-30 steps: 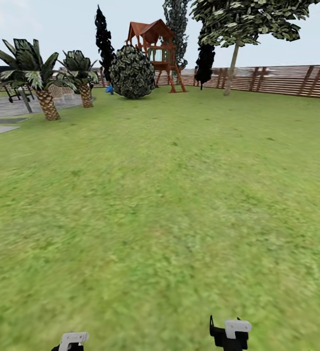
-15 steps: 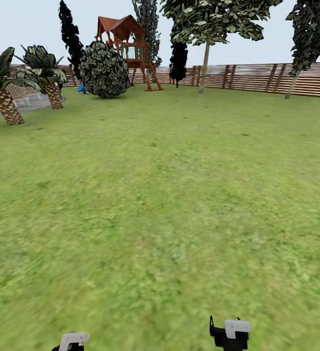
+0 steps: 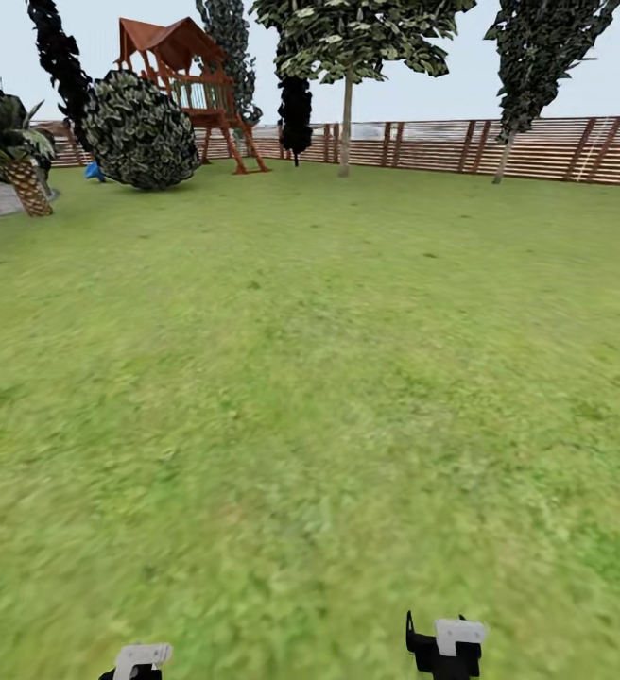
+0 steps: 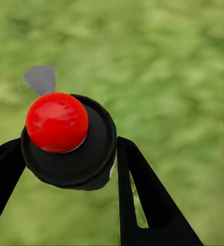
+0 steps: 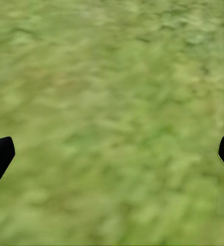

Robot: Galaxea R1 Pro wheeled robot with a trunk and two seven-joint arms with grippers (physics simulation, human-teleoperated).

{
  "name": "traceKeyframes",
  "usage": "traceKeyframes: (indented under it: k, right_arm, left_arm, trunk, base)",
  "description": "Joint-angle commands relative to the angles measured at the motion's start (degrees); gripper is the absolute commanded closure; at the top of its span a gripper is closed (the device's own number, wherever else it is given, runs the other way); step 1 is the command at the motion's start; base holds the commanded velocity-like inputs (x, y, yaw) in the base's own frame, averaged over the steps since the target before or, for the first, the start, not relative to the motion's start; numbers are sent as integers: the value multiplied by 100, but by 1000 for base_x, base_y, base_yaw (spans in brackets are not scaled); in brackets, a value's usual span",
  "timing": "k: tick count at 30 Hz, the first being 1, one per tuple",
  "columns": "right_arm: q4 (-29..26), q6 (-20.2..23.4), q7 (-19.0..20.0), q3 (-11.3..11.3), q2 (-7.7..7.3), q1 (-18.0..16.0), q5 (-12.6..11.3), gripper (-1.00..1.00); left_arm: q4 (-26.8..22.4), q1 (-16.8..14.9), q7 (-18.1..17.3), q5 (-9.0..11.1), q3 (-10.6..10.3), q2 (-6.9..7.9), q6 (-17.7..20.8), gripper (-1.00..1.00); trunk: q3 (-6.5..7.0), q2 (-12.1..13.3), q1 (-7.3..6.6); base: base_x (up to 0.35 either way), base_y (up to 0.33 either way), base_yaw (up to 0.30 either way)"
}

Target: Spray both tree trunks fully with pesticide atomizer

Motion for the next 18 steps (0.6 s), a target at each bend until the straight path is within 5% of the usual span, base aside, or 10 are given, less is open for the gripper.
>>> traceKeyframes:
  k: [1,18]
  right_arm:
    - [6,-8,-36,-34,0,-5,61,-100]
    - [6,-7,-36,-34,3,-5,69,-100]
  left_arm:
    - [4,-2,-41,-16,50,4,-11,100]
    - [-4,42,-41,-6,303,74,1,100]
  trunk:
    - [-8,-2,3]
    - [-62,-2,3]
  base:
    - [338,0,-278]
    - [338,0,-277]
